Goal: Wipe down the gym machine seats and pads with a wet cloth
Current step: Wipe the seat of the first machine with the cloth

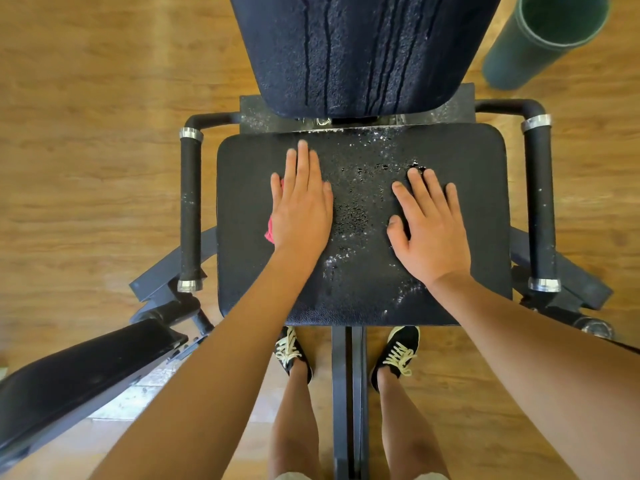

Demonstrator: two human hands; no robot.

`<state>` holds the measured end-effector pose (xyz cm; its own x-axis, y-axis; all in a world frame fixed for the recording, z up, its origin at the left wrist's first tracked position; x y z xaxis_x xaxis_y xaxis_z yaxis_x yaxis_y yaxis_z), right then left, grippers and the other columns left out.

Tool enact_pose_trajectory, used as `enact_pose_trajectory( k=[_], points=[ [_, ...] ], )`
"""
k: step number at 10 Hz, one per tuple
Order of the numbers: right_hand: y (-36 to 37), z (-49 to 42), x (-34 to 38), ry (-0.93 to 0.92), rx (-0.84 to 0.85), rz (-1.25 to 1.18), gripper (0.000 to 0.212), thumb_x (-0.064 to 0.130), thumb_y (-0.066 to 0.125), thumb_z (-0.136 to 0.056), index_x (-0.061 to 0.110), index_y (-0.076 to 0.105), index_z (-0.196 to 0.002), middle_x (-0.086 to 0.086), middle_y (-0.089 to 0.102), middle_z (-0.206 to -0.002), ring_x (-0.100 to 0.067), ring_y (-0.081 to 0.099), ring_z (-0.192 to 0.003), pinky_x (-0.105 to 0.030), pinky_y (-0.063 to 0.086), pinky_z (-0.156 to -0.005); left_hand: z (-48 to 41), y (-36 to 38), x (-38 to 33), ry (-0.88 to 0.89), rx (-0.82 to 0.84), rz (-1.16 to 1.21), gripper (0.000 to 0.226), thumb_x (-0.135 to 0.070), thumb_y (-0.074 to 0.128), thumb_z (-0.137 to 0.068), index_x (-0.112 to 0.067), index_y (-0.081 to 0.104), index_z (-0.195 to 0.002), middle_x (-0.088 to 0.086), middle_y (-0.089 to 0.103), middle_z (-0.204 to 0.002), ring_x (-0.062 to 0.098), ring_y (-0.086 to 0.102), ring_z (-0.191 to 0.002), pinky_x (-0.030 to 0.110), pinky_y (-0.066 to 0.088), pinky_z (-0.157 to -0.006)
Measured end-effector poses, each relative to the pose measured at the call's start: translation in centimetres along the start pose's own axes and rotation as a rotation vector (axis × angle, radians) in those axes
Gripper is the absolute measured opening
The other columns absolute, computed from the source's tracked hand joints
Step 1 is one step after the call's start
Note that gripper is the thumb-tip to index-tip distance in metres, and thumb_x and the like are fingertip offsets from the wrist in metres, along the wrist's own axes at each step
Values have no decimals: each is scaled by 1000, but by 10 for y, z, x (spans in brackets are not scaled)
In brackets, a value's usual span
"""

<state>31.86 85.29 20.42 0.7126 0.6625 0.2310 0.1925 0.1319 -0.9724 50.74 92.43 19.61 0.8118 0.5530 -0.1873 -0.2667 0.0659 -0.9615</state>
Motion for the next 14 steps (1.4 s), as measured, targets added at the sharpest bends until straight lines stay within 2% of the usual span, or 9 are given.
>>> enact_pose_trajectory(
  k=[3, 4, 5, 7, 9, 10, 11, 12, 14],
  points=[
    [1, 1, 0, -8, -20, -7, 50, 31, 38, -105, 12, 50, -149, -16, 39, -162, -34, 27, -155, -58, 19, -126, -20, -12, 2, 37, -49, 150, 61, -39, 29, -110, -7, 19, -161, 7, 10, -171, 24, 6, -157, 50, 8, -125],
    [2, 1, -1, -9, -22, -6, 50, 31, 38, -105, 12, 49, -150, -15, 39, -163, -34, 26, -155, -58, 18, -126, 5, -15, 22, 10, -90, 135, 67, -49, 30, -107, -10, 21, -161, 10, 11, -170, 29, 6, -157, 54, 6, -124],
    [2, 1, -1, -8, -13, 0, 51, 32, 38, -105, 12, 49, -150, -15, 38, -163, -34, 26, -155, -58, 18, -126, 23, -2, 30, -29, -43, 90, 73, -56, 27, -105, -13, 15, -162, 17, 9, -169, 42, 6, -155, 61, 10, -122],
    [2, 0, -1, -5, -12, 1, 51, 32, 39, -104, 12, 49, -150, -15, 39, -163, -34, 26, -155, -58, 19, -126, -8, -2, 15, -113, -91, 30, 71, -51, 23, -107, -4, 18, -160, 29, 14, -165, 46, 13, -153, 63, 20, -120],
    [1, 0, -1, -5, -11, -5, 51, 32, 39, -104, 12, 50, -150, -15, 39, -163, -34, 26, -155, -58, 19, -126, -25, -6, 14, -89, -132, 54, 70, -52, 22, -107, -6, 22, -159, 28, 18, -164, 43, 13, -154, 63, 19, -120],
    [2, -1, -2, -5, -12, -7, 51, 32, 38, -104, 12, 50, -149, -15, 39, -162, -34, 26, -155, -58, 19, -126, -29, -11, 17, -106, -155, 107, 63, -50, 30, -108, -12, 30, -158, 24, 17, -166, 41, 11, -155, 63, 16, -120],
    [2, 0, -2, -5, -16, -11, 51, 32, 39, -104, 12, 50, -149, -14, 39, -163, -34, 26, -155, -58, 20, -126, -29, -18, 15, -75, -224, 214, 49, -39, 44, -108, -18, 46, -152, 18, 26, -164, 38, 15, -154, 64, 16, -119],
    [1, 0, -2, -6, -23, -16, 50, 32, 40, -104, 12, 50, -150, -14, 39, -162, -34, 27, -155, -58, 20, -126, -30, -19, 8, -10, -265, 259, 43, -30, 46, -108, -18, 51, -149, 15, 42, -157, 39, 26, -151, 65, 23, -118],
    [2, 0, -2, -4, -21, -15, 50, 32, 40, -104, 12, 50, -149, -14, 39, -163, -34, 27, -155, -58, 19, -126, -36, -19, 2, 63, -311, 254, 38, -23, 48, -107, -15, 57, -143, 13, 51, -149, 45, 34, -144, 58, 40, -109]
  ],
)
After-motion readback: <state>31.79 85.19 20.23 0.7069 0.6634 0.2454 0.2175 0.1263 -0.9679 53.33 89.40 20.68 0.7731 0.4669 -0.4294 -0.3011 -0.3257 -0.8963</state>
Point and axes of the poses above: each hand's wrist, its own z-axis away from the middle knuckle, its own y-axis out of the palm, x = y × z, the point moved 7 cm from there along -z, towards the middle knuckle
